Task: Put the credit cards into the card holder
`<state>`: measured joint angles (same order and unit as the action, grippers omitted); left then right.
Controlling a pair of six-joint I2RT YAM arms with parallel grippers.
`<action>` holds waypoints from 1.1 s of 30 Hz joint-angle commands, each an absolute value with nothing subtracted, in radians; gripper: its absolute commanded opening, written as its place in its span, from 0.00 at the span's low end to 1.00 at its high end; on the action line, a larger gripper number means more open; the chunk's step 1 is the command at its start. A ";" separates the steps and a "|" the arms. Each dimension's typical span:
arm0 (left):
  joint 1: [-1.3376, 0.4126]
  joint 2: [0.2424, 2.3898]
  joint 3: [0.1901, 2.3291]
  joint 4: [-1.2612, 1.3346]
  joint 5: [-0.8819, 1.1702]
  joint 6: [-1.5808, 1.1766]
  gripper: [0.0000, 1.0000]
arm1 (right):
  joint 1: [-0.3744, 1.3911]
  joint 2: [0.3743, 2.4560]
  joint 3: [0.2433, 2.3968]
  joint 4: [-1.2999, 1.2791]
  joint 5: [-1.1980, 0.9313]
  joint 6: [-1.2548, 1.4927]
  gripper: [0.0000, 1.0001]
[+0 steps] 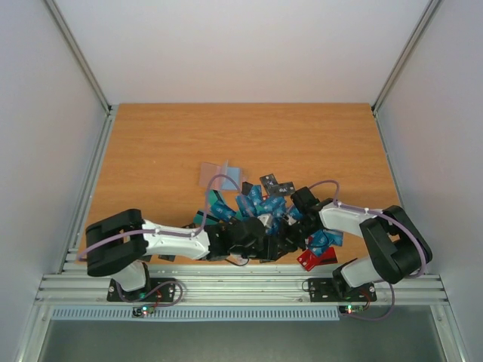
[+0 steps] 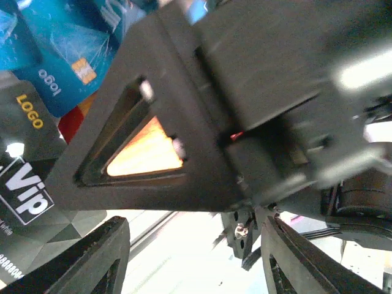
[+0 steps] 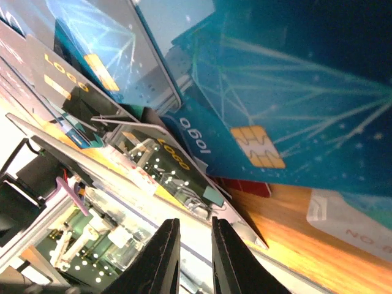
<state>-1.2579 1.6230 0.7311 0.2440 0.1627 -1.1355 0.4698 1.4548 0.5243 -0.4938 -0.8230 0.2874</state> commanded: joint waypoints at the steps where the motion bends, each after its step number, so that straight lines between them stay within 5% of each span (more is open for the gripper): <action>1: -1.260 1.526 0.847 -0.081 0.076 -1.036 0.61 | 0.480 1.423 0.541 -0.570 -0.828 0.275 0.17; 8: -1.256 1.450 0.831 -0.311 -0.017 -1.085 0.68 | 0.481 1.347 0.576 -0.674 -0.767 0.225 0.21; 33: -1.237 1.707 0.771 0.095 0.142 -1.080 0.77 | 0.482 1.499 0.531 -0.509 -0.741 0.165 0.16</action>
<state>-1.2411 1.6489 0.7750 -0.0265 0.1024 -1.0870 0.4732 1.4742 0.5556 -0.5640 -0.7345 0.1761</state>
